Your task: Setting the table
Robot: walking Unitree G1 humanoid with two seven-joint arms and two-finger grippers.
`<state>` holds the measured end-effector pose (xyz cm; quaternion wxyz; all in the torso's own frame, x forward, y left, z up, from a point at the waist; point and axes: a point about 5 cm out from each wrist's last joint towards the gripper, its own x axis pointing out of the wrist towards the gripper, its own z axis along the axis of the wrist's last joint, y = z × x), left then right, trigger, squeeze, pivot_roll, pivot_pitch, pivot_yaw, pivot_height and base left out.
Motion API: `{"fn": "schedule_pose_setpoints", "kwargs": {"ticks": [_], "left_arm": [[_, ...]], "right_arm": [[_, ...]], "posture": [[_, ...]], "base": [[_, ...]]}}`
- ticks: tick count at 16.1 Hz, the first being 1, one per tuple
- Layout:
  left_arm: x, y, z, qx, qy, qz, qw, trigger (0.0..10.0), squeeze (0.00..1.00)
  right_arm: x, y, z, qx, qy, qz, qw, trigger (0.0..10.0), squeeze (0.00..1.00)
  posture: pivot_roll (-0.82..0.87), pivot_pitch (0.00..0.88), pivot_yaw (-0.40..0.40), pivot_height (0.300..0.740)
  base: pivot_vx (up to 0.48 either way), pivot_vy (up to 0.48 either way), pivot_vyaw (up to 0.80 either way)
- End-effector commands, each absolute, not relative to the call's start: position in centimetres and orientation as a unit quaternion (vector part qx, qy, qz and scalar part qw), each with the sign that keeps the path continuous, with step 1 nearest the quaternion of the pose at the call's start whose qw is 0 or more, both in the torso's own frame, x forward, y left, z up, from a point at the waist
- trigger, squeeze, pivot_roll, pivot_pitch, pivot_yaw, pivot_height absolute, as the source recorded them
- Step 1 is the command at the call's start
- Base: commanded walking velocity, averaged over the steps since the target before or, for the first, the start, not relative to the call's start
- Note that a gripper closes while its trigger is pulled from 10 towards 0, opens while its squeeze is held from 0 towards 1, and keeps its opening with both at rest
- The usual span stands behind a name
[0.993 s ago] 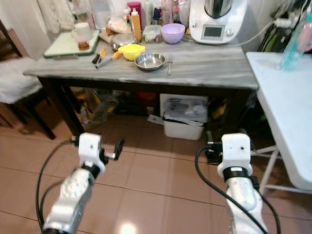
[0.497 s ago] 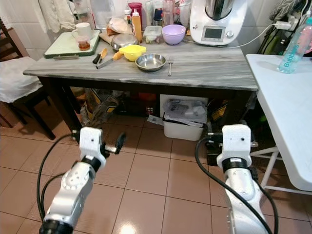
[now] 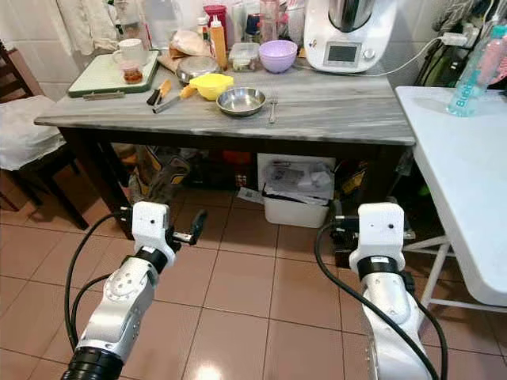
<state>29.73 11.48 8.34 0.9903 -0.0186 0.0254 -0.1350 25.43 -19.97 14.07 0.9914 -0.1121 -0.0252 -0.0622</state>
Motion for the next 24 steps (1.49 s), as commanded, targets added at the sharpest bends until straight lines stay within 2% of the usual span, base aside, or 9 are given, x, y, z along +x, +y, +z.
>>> {"fn": "schedule_pose_setpoints", "kwargs": {"ticks": [1,18,22,24], "left_arm": [[29.97,11.43,8.56,-0.017,0.020,-0.136,0.990,10.0,0.00],[30.46,11.01,8.46,-0.014,0.021,-0.150,0.988,10.0,0.00],[30.52,10.89,8.41,-0.014,0.022,-0.152,0.988,10.0,0.00],[30.56,10.78,8.42,-0.015,0.021,-0.153,0.988,10.0,0.00]], "right_arm": [[25.62,-20.13,14.30,-0.115,-0.032,-0.067,0.991,10.0,0.00],[26.18,-20.06,14.01,-0.114,-0.031,-0.068,0.991,10.0,0.00],[26.48,-20.60,14.25,-0.119,-0.034,-0.071,0.990,10.0,0.00],[26.60,-20.57,14.31,-0.119,-0.036,-0.071,0.990,10.0,0.00]], "posture": [[-0.20,0.000,0.061,0.740],[-0.20,0.000,0.081,0.740],[-0.20,0.000,0.080,0.740],[-0.20,0.000,0.079,0.740]], "base": [[0.000,-0.352,0.00],[0.000,-0.339,0.00],[0.000,-0.322,-0.58],[0.000,-0.321,0.00]]}}
